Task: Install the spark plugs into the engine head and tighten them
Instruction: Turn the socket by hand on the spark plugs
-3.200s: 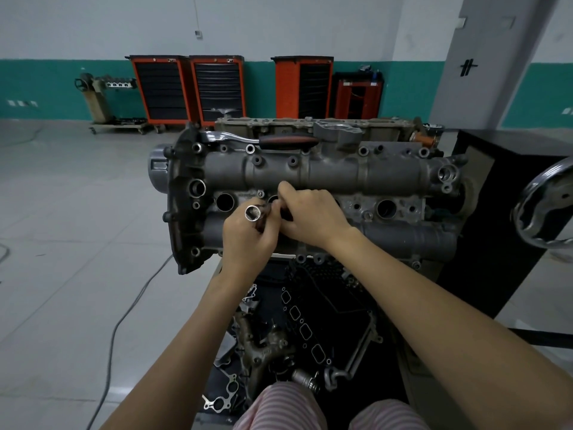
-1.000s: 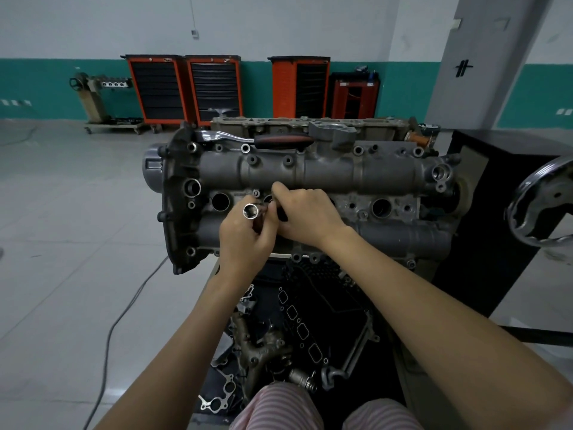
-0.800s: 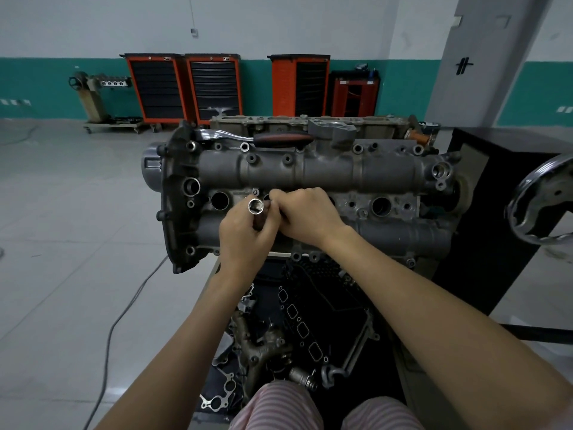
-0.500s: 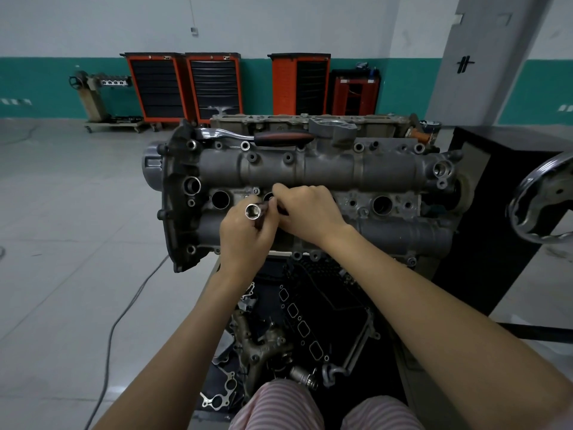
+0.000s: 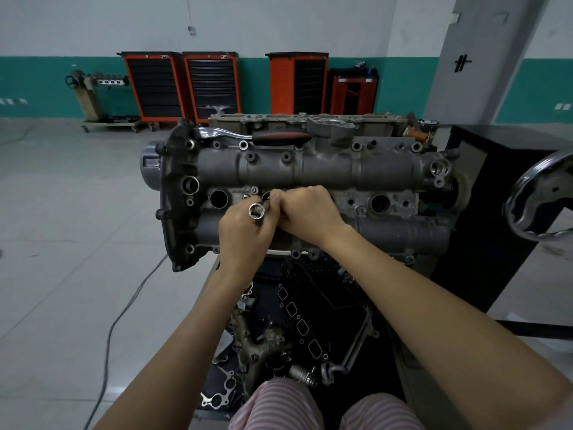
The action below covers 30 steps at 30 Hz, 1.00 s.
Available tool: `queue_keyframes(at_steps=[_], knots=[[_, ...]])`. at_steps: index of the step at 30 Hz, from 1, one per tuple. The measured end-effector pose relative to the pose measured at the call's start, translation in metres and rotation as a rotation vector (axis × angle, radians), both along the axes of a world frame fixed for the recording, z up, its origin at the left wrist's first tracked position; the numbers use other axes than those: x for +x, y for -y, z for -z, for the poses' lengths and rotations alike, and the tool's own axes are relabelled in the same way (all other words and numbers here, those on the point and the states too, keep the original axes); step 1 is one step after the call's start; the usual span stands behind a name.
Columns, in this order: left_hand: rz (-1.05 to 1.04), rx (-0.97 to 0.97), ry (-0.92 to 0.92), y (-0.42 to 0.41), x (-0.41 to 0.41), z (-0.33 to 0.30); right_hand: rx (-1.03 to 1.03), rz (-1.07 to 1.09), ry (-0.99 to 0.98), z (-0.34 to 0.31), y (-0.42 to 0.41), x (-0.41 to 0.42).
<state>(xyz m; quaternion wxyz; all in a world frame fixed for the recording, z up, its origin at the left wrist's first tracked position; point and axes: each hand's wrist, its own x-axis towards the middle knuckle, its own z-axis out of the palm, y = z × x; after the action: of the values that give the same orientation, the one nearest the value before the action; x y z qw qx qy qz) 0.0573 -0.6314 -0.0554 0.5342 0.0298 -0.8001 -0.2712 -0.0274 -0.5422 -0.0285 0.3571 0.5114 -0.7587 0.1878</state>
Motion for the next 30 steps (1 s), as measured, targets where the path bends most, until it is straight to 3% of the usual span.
queue_keyframes(at_steps=[8,13,30], knots=[[0.028,0.012,-0.01,-0.0014,0.0027,-0.0001,0.137,0.037,0.042,-0.0007,0.0026,-0.0024],[-0.016,0.022,0.034,0.0007,0.0001,0.0003,0.064,0.029,0.076,-0.0046,0.0006,-0.0008],[0.0,-0.01,0.033,-0.0004,0.0014,0.0,0.113,0.022,0.058,-0.002,-0.0002,-0.003]])
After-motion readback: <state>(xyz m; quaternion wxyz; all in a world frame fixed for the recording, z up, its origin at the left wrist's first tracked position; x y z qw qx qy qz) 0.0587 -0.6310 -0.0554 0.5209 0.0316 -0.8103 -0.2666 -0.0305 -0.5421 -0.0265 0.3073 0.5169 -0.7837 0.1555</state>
